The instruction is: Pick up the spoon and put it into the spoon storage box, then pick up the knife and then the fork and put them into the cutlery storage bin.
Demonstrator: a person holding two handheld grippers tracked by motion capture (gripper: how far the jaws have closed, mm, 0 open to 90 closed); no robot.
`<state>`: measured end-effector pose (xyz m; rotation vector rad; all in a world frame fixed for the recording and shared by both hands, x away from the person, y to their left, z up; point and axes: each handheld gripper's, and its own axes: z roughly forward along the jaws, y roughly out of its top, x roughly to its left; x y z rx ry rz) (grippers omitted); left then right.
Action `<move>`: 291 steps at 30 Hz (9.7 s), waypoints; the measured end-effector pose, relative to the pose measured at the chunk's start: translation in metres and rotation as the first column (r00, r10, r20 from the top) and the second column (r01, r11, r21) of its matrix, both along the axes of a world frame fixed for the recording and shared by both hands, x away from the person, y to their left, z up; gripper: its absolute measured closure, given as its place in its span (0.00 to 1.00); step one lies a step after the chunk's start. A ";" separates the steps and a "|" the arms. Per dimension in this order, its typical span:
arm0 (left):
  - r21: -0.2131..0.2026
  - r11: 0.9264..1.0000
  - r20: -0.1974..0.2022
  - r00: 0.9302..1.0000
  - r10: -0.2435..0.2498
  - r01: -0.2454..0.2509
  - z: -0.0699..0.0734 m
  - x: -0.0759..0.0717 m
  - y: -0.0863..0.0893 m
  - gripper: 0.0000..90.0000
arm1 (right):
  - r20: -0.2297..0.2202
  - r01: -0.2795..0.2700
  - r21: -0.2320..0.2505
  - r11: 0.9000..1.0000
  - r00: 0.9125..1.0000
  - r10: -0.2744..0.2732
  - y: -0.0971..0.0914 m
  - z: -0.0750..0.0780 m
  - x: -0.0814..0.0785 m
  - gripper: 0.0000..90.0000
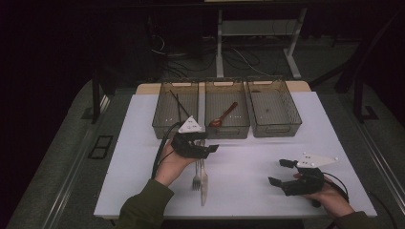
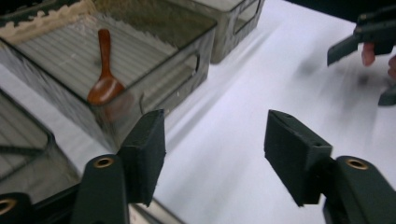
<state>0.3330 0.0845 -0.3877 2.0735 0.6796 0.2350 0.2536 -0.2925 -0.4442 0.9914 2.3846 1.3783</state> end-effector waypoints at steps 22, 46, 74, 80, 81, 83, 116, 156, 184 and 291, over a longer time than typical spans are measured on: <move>0.031 0.994 -0.112 0.989 -0.097 0.101 -0.031 -0.050 0.024 0.99 | 0.005 -0.001 -0.007 1.000 1.000 0.001 0.001 0.000 0.001 0.19; 0.100 0.984 -0.183 0.975 -0.126 0.146 -0.050 -0.069 0.021 0.99 | 0.002 0.001 -0.001 1.000 1.000 -0.001 0.001 0.000 0.003 0.19; 0.206 0.974 -0.159 0.986 -0.060 0.092 -0.046 -0.079 0.043 0.99 | 0.000 0.006 0.000 1.000 1.000 -0.006 0.000 0.000 0.003 0.19; 0.215 0.976 -0.156 0.988 -0.002 0.036 -0.044 -0.079 0.058 0.99 | 0.000 0.006 0.000 1.000 1.000 -0.006 0.000 0.000 0.003 0.19; 0.213 0.977 -0.156 0.988 0.006 0.028 -0.044 -0.079 0.061 0.99 | 0.000 0.007 0.000 1.000 1.000 -0.007 0.000 0.000 0.003 0.19; 0.212 0.977 -0.156 0.988 0.017 0.017 -0.044 -0.080 0.064 0.99 | 0.000 0.008 0.000 1.000 1.000 -0.008 0.000 0.000 0.003 0.19; 0.278 0.959 -0.138 0.985 0.099 -0.057 -0.044 -0.078 0.082 0.99 | 0.005 0.005 -0.004 1.000 1.000 -0.005 0.000 0.001 0.003 0.19; 0.201 0.971 -0.107 0.982 0.156 -0.132 -0.057 -0.031 0.087 0.93 | 0.003 0.001 -0.011 1.000 1.000 0.000 0.002 0.000 0.003 0.19; 0.095 0.991 -0.059 0.993 0.100 -0.094 -0.029 -0.037 0.101 0.94 | -0.023 0.008 0.001 1.000 1.000 -0.008 -0.001 0.009 0.006 0.19; -0.077 0.989 0.012 0.992 -0.124 0.125 -0.017 -0.046 0.054 0.32 | -0.129 -0.360 -0.303 0.883 0.933 0.336 0.041 0.068 0.087 0.96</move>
